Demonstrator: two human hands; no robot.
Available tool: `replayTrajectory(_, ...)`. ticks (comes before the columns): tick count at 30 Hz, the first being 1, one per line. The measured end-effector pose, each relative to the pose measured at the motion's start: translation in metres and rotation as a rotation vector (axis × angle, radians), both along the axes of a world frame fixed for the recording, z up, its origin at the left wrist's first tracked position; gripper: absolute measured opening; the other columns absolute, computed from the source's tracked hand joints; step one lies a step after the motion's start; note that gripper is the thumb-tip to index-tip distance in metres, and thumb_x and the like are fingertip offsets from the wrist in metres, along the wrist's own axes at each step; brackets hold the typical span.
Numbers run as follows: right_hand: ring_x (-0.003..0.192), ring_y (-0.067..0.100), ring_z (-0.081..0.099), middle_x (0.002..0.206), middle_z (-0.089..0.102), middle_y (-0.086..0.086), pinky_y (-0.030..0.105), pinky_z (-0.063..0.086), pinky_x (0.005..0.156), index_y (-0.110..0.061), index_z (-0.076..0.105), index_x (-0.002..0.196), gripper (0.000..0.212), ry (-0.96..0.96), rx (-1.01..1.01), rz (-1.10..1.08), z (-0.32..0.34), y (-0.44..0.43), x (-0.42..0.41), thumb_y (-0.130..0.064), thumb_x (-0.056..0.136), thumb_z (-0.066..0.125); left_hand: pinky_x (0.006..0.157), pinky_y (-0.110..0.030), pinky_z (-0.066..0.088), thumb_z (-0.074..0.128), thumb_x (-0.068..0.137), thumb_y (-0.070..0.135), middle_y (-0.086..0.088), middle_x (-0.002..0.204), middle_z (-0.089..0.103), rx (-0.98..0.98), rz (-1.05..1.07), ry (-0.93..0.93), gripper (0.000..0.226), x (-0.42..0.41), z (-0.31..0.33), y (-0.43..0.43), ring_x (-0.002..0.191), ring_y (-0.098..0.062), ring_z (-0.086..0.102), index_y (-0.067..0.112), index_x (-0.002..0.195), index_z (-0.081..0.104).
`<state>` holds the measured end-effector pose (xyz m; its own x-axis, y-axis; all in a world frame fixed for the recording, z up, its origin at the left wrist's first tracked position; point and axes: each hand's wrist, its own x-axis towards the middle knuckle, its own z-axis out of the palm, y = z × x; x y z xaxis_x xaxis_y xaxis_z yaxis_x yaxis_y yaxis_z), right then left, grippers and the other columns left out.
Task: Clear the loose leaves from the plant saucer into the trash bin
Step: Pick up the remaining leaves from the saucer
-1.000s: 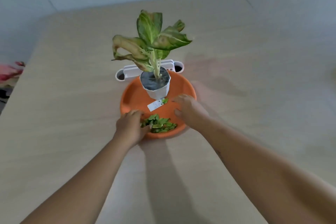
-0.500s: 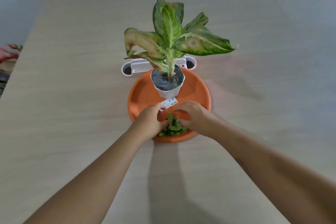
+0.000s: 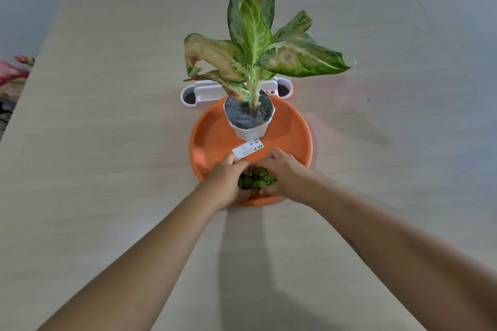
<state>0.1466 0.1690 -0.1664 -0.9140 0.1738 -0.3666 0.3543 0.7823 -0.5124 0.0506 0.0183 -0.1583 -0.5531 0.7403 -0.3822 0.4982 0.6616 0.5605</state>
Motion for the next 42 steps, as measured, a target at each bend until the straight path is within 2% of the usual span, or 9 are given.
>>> replayTrajectory(4, 0.096, 0.031, 0.053, 0.109, 0.05, 0.011, 0.04, 0.048, 0.085, -0.021, 0.063, 0.12, 0.047, 0.041, 0.002, -0.017, -0.005, -0.011, -0.004, -0.018, 0.075, 0.073, 0.083, -0.028, 0.045, 0.073, 0.074, 0.014, 0.003, 0.109, 0.04, -0.048, -0.053, -0.008, 0.044, -0.009, 0.003, -0.002, 0.097, -0.019, 0.052, 0.014, 0.115, 0.057)
replayTrajectory(11, 0.086, 0.032, 0.062, 0.098, 0.064, 0.019, 0.029, 0.043, 0.076, -0.002, 0.071, 0.094, 0.02, 0.118, -0.016, -0.015, -0.007, -0.019, -0.004, -0.001, 0.077, 0.061, 0.072, -0.03, 0.045, 0.068, 0.073, 0.004, 0.001, 0.093, 0.052, 0.06, -0.026, 0.048, 0.02, -0.011, -0.007, -0.007, 0.085, -0.02, 0.057, 0.012, 0.092, 0.069)
replayTrajectory(15, 0.06, 0.011, 0.059, 0.078, 0.068, 0.002, 0.012, 0.044, 0.054, -0.011, 0.073, 0.086, 0.012, 0.124, -0.19, -0.387, 0.007, -0.01, -0.007, -0.006, 0.079, 0.066, 0.06, -0.016, 0.041, 0.07, 0.074, 0.006, 0.0, 0.084, 0.065, 0.15, 0.237, -0.061, 0.014, -0.016, -0.003, -0.003, 0.076, -0.014, 0.06, 0.013, 0.086, 0.072)
replayTrajectory(17, 0.063, 0.011, 0.064, 0.074, 0.069, -0.002, 0.014, 0.051, 0.061, -0.014, 0.072, 0.083, 0.006, 0.135, -0.329, -0.57, 0.014, -0.003, -0.006, -0.01, 0.079, 0.07, 0.062, -0.015, 0.044, 0.072, 0.077, 0.007, 0.003, 0.079, 0.067, 0.226, 0.395, -0.2, 0.012, -0.02, 0.003, -0.002, 0.071, -0.009, 0.059, 0.013, 0.087, 0.073)
replayTrajectory(19, 0.072, 0.017, 0.07, 0.081, 0.073, 0.004, 0.03, 0.059, 0.077, -0.015, 0.072, 0.082, 0.004, 0.134, -0.574, -0.719, 0.019, 0.003, -0.003, -0.011, 0.081, 0.071, 0.066, -0.02, 0.048, 0.074, 0.078, 0.01, 0.003, 0.077, 0.068, 0.287, 0.51, -0.317, 0.008, -0.024, 0.006, -0.002, 0.068, -0.009, 0.059, 0.014, 0.086, 0.073)
replayTrajectory(24, 0.077, 0.016, 0.068, 0.082, 0.069, 0.005, 0.038, 0.054, 0.095, -0.004, 0.068, 0.089, 0.007, 0.142, -0.949, -0.913, 0.025, 0.0, 0.006, -0.007, 0.083, 0.071, 0.078, -0.029, 0.056, 0.076, 0.079, 0.01, -0.007, 0.09, 0.073, 0.399, 0.716, -0.606, 0.012, -0.028, 0.009, -0.004, 0.079, -0.017, 0.067, 0.012, 0.09, 0.073)
replayTrajectory(28, 0.075, 0.016, 0.066, 0.08, 0.068, 0.005, 0.034, 0.054, 0.093, -0.004, 0.066, 0.087, 0.004, 0.155, -1.025, -0.955, 0.032, -0.004, 0.008, -0.005, 0.084, 0.069, 0.072, -0.026, 0.06, 0.069, 0.083, 0.001, -0.016, 0.088, 0.072, 0.539, 0.883, -0.849, 0.013, -0.027, 0.019, -0.006, 0.072, -0.02, 0.07, 0.003, 0.095, 0.067)
replayTrajectory(33, 0.068, 0.007, 0.065, 0.074, 0.07, 0.0, 0.016, 0.055, 0.069, -0.003, 0.065, 0.088, 0.002, 0.231, -1.214, -1.009, 0.045, -0.009, 0.013, -0.003, 0.088, 0.063, 0.057, -0.025, 0.058, 0.066, 0.085, 0.0, -0.012, 0.076, 0.075, 0.591, 0.926, -1.003, 0.008, -0.021, 0.022, -0.012, 0.064, -0.017, 0.071, 0.006, 0.09, 0.066)
replayTrajectory(42, 0.074, 0.01, 0.066, 0.087, 0.065, 0.007, 0.018, 0.057, 0.071, 0.001, 0.061, 0.099, 0.013, 0.423, -1.519, -1.137, 0.05, -0.002, 0.048, -0.003, 0.087, 0.064, 0.066, -0.017, 0.056, 0.063, 0.088, 0.002, -0.002, 0.072, 0.073, 0.617, 0.806, -1.061, 0.007, 0.012, 0.032, 0.004, 0.066, -0.009, 0.067, 0.008, 0.088, 0.068)
